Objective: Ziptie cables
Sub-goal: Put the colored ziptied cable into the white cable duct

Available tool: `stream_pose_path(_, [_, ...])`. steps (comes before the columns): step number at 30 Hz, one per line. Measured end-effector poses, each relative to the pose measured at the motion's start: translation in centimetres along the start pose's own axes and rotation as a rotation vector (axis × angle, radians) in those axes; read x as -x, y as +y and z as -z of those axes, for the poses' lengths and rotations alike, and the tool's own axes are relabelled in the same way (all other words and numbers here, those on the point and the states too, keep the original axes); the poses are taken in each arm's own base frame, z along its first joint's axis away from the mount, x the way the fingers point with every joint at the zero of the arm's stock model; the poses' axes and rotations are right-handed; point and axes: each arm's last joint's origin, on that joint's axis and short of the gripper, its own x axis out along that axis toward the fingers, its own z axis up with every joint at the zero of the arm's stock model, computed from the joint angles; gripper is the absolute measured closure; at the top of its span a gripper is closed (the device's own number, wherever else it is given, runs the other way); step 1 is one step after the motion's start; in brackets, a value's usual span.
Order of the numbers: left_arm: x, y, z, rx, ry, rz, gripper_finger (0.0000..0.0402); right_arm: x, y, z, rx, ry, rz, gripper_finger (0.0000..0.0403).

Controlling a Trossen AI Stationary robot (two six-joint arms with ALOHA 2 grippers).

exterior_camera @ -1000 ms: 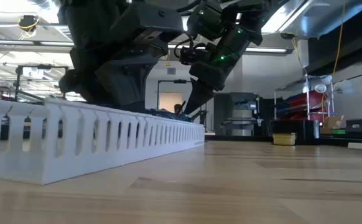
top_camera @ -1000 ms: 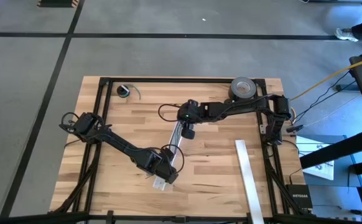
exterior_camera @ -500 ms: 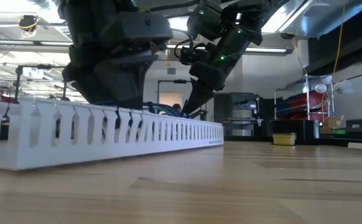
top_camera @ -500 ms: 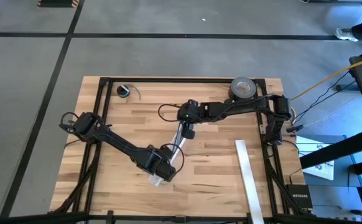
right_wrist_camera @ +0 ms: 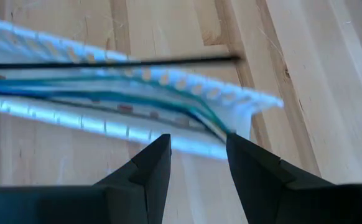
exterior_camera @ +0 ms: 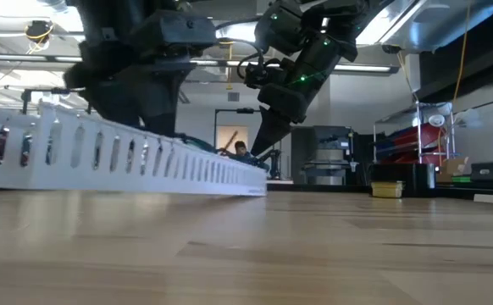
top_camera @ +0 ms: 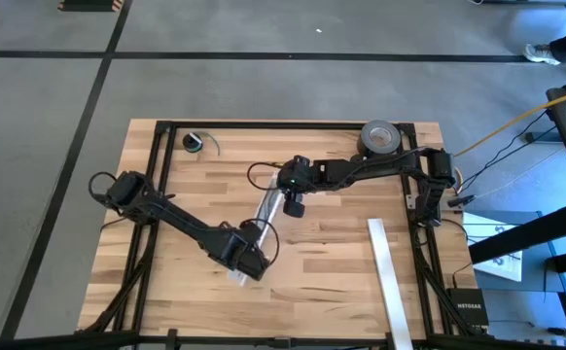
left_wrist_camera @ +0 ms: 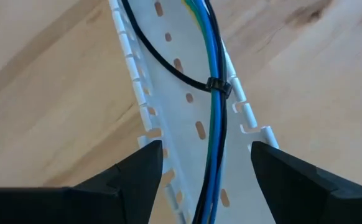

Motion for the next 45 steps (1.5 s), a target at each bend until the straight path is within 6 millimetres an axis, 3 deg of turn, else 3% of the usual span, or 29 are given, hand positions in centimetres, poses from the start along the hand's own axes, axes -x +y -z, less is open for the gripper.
stream_pose_path(7, [0.0, 1.1, 0.1, 0.183, 0.008, -0.102, 0.0167, 0.0, 0.0, 0.0, 0.000, 0.000, 0.000, 0.0261])
stream_pose_path(25, [0.5, 1.5, 0.3, -0.050, -0.050, -0.143, 0.0166, 0.0, 0.0, 0.0, 0.000, 0.000, 0.000, 0.0261])
stream_pose_path(36, [5.0, 2.5, 3.1, -0.187, -0.091, -0.166, 0.0167, 0.0, 0.0, 0.0, 0.000, 0.001, 0.000, 0.0261])
stream_pose_path(45, [1.3, 3.2, 5.6, -0.385, -0.048, -0.126, 0.0167, 0.0, 0.0, 0.0, 0.000, 0.000, 0.000, 0.0261])
